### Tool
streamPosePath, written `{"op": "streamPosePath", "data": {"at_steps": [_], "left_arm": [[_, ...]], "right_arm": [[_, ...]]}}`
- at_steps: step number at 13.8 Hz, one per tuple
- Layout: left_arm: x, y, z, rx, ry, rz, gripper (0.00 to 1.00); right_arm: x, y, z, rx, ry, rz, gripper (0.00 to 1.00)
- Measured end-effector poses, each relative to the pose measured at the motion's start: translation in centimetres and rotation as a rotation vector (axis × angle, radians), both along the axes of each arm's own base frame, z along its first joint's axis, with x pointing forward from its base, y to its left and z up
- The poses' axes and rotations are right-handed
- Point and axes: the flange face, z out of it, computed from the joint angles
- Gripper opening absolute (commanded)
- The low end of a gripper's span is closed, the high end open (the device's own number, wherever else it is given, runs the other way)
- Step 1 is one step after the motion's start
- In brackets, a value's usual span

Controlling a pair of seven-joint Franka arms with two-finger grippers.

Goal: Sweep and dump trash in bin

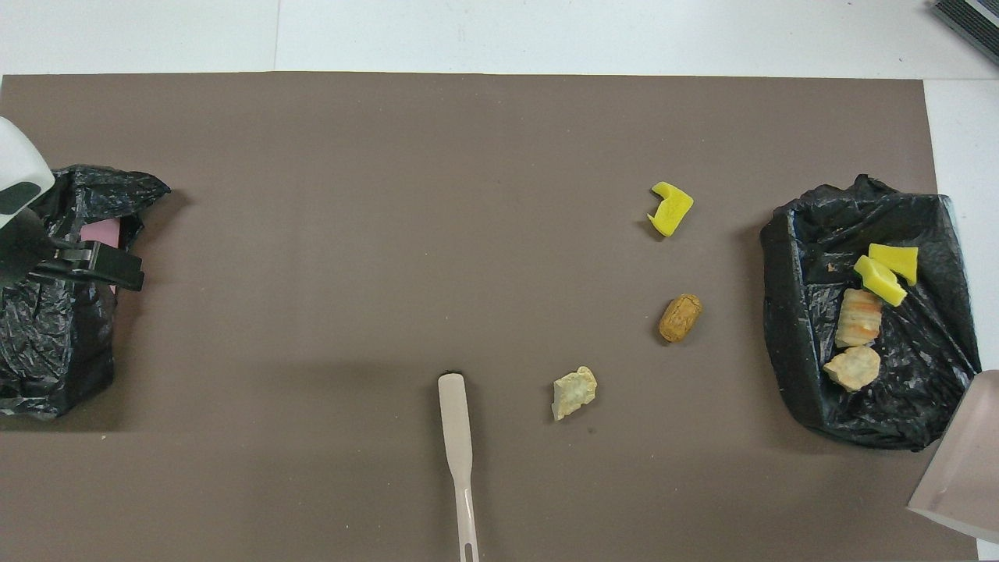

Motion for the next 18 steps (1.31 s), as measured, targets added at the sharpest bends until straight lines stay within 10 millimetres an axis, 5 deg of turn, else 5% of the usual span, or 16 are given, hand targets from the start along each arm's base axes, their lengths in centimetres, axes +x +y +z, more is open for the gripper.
{"op": "streamPosePath", "data": {"at_steps": [3,7,14,18], "left_arm": [[0.0,0.0,0.0,0.000,0.001,-0.002,1.00],[-0.3,0.0,0.0,0.001,0.001,-0.002,1.00],[-0.5,-0.1,-0.2,0.003,0.006,-0.002,1.00],[-0.6,-0.1,-0.3,0.004,0.010,-0.003,1.00]], "right_arm": [[1.4,2.3,2.1,-0.045,-0.088,-0.027,0.00],[4.0,8.3,1.0,-0.061,-0.273,-0.197,0.00],[7.3,22.6,0.0,-0.039,-0.499,-0.423,0.00],[11.0,31.4,-1.3,0.009,-0.565,-0.656,0.00]]}}
